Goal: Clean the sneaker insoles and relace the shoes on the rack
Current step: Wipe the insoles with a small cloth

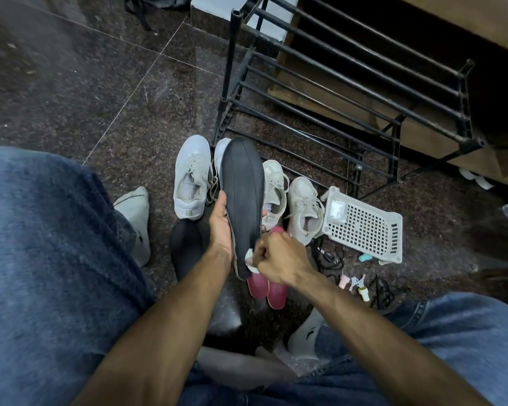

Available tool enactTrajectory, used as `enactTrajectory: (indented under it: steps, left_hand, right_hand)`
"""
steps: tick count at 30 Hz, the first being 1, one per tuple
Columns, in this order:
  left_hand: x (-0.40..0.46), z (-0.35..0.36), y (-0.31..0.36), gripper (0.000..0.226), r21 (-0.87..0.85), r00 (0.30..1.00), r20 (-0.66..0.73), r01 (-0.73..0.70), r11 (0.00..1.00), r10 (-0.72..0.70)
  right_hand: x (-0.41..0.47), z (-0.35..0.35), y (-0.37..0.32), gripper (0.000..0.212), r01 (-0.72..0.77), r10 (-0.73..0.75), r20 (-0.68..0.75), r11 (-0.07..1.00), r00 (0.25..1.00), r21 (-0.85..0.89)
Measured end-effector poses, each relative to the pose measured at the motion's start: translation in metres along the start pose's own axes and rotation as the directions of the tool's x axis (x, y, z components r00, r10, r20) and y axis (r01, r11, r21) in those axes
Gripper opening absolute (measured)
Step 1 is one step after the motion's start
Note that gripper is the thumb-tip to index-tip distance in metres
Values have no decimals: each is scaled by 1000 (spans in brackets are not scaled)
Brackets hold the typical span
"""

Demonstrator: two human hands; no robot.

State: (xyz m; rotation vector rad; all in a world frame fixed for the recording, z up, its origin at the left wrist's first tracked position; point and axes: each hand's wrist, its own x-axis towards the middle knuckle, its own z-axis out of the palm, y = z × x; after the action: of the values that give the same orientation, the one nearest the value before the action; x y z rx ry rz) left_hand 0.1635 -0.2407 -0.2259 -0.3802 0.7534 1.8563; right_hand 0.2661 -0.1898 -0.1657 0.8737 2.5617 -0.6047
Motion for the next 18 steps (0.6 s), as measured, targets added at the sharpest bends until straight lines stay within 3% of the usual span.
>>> enactTrajectory:
  steps: [4,14,18]
  left_hand:
    - [2,1,8,74,-13,999,27,-18,1000,19]
    - [1,6,4,62,-67,998,14,-60,996,61]
    - [-1,5,6,65,-26,997,-23,-68,997,67]
  right_hand:
    - [6,2,-6,12,-2,9,-99,998,995,62]
    - [16,-6,-2,25,-100,182,-255,948,950,302]
    - [9,-6,-13,19,6,42,-192,970,981,244]
